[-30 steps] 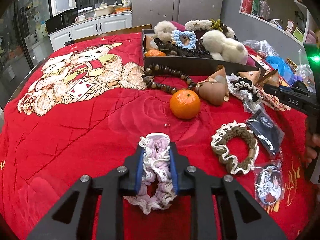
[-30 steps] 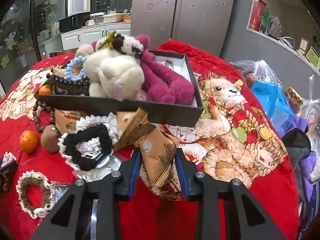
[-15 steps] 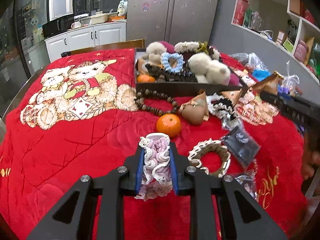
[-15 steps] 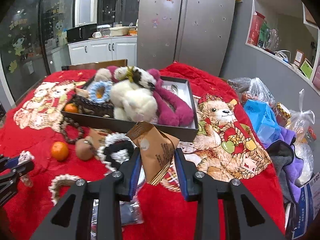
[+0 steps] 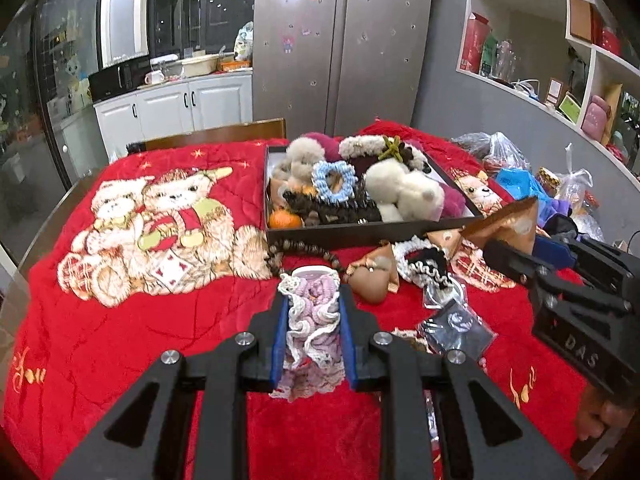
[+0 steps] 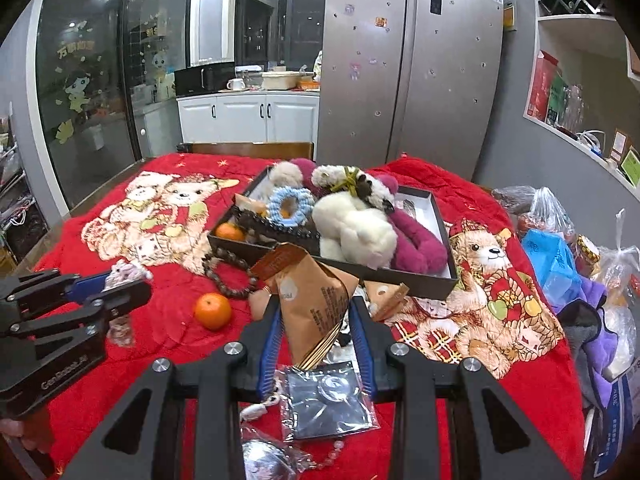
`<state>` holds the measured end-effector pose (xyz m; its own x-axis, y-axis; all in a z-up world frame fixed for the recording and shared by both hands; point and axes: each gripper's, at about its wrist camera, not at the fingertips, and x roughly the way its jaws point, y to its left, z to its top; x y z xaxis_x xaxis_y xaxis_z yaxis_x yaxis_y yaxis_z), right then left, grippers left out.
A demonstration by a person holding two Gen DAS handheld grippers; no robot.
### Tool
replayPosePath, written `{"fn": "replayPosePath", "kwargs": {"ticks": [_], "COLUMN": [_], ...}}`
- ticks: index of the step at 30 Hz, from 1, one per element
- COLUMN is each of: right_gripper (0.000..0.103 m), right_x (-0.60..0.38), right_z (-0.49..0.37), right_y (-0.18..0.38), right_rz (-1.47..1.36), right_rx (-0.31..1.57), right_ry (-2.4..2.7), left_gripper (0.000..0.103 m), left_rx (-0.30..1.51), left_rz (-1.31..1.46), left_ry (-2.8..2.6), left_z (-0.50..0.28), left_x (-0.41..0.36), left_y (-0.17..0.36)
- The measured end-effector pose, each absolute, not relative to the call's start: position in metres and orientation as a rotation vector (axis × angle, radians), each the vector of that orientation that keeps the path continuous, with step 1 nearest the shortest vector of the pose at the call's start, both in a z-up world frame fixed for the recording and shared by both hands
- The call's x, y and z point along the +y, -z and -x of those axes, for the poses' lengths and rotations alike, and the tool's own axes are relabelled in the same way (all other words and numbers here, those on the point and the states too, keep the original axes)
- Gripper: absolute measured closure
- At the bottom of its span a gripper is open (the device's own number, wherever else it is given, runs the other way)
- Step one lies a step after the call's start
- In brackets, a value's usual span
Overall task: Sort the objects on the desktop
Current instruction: 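Carry both held items into the black box and open both tools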
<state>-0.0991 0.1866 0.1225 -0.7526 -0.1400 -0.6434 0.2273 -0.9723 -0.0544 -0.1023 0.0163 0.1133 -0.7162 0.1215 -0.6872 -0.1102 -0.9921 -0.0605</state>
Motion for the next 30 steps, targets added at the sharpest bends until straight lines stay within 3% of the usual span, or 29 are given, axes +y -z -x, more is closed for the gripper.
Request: {"fn": "replayPosePath", "kwargs": {"ticks": [15, 30], "right_gripper": [0.07, 0.07], "right_x": [0.196, 0.209], "right_z": [0.113, 0.202], "right_y": [-0.125, -0.115], "right_rz": [-1.021, -1.067], "right_rx": [0.178, 0.183], "right_ry": [2.776, 2.805], "left_gripper": [0.08, 0.079], "left_rx": [0.041, 0.102], "left_rz": [1.124, 1.193], "left_ry": [-2.739, -2.73], "left_z": [0.142, 0.262], "left_x": [0.042, 0.058], "left_y": [-0.117, -0.099]}}
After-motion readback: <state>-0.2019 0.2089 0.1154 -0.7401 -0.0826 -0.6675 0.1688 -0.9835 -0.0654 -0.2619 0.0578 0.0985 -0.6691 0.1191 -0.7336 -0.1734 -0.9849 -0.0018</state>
